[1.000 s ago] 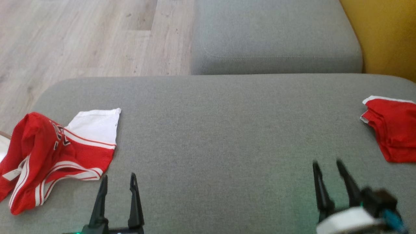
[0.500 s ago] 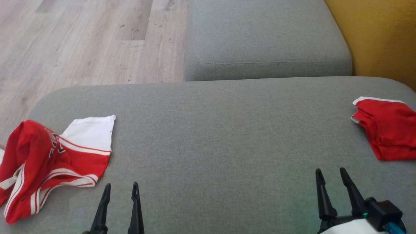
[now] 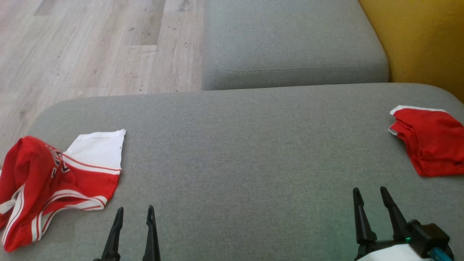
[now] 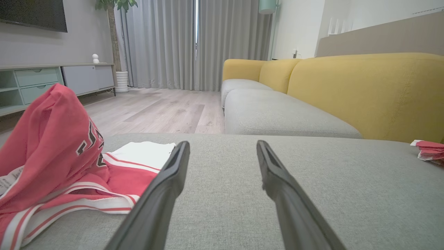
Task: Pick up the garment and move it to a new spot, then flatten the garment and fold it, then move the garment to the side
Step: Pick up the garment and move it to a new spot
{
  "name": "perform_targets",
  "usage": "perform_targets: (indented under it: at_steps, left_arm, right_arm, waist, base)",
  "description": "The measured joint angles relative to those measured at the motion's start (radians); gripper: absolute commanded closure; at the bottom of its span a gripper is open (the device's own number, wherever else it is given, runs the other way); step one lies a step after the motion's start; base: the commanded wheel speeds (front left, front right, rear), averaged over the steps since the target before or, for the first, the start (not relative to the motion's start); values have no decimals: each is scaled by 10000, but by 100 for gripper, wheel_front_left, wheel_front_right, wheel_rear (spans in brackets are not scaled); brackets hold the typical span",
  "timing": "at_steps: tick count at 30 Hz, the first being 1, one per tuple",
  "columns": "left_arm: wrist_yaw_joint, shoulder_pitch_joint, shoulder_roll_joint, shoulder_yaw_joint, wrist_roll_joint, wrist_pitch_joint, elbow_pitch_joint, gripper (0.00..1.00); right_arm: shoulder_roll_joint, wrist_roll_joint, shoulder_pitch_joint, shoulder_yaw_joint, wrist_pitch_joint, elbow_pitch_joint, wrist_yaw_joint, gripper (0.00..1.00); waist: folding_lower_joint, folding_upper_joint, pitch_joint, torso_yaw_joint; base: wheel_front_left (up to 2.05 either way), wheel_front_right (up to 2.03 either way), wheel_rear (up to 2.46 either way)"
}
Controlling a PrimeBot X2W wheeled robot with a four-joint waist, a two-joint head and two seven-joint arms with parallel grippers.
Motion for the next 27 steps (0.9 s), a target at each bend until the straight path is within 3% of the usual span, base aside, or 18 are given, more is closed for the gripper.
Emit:
perform_targets:
  at_steps: [6, 17, 27]
  left_arm:
    - [19, -38, 2, -8, 188, 0, 82, 0]
    - [245, -5, 2, 754, 378, 0, -10, 0]
    - [378, -9, 4, 1283, 439, 0, -313, 0]
  right_arm:
    - [6, 0, 0, 36, 0, -15, 0, 0]
    - [42, 52, -2, 194, 0, -48, 0, 0]
    - [52, -15, -4, 209, 0, -2, 0, 0]
  waist:
    - [0, 0, 43, 536]
    - [0, 0, 106, 2569]
    - [0, 0, 499, 3898]
  base:
    - [0, 0, 0]
    - [0, 0, 0]
    - [0, 0, 0]
